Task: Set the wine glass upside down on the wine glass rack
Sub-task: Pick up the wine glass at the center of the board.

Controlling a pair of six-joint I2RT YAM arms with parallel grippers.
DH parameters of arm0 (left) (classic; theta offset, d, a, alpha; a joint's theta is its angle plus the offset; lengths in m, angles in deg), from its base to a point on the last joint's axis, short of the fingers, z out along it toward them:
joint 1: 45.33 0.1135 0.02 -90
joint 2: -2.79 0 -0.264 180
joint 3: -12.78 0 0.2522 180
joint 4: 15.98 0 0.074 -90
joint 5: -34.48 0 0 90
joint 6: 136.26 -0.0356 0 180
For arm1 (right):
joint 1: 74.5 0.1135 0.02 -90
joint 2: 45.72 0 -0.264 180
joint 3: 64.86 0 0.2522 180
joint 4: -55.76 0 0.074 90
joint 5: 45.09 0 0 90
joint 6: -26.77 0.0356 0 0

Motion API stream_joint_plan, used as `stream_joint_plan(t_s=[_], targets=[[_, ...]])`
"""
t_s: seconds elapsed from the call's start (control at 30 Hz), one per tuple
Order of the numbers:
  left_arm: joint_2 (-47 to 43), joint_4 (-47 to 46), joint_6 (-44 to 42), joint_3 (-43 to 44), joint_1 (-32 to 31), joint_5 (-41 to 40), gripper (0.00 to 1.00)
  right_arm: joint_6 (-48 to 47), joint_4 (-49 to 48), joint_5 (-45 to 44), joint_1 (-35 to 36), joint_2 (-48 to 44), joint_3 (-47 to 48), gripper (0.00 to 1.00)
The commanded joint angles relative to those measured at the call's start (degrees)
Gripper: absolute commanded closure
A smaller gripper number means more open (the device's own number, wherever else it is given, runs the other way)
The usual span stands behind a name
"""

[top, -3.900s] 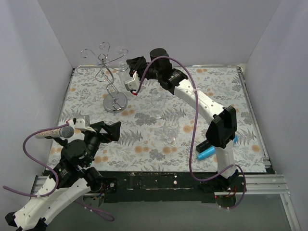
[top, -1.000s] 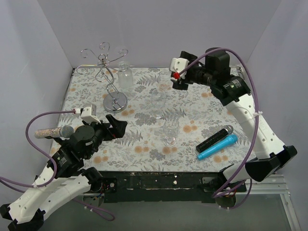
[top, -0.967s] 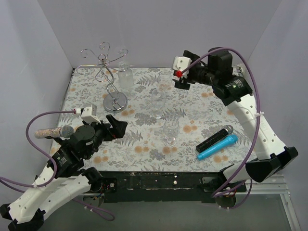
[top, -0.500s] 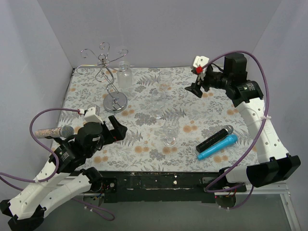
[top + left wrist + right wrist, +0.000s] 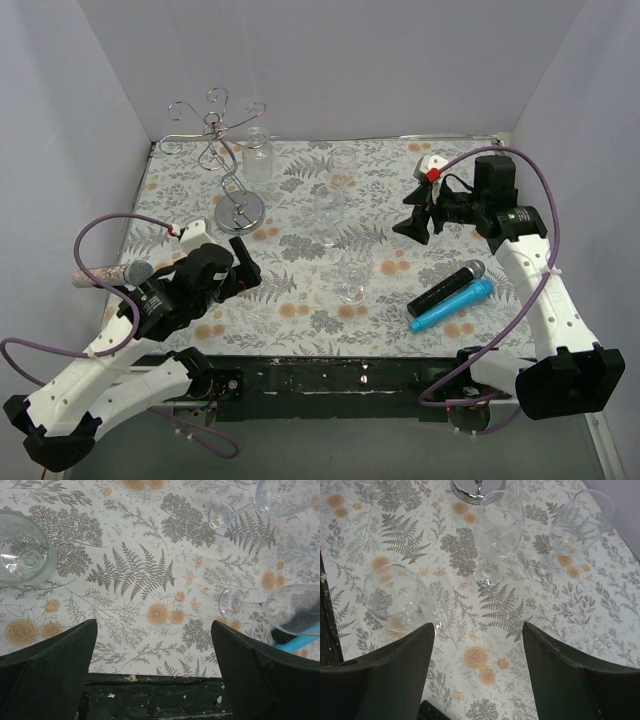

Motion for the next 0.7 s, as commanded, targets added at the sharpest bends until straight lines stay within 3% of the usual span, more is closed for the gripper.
stream_joint_plan(t_s=[0.0,0.67], targets=[[2.8,3.88,3.79,1.55,-0.14,-5.0,0.02,2.4,-3.6,6.63,-2.72,-3.14,-4.14,0.22],[3.59,-2.89,6.17,-5.83,0.38,-8.61,0.02,-0.32,-7.29,17.09,-11.5,-4.38,-15.3,0.26]])
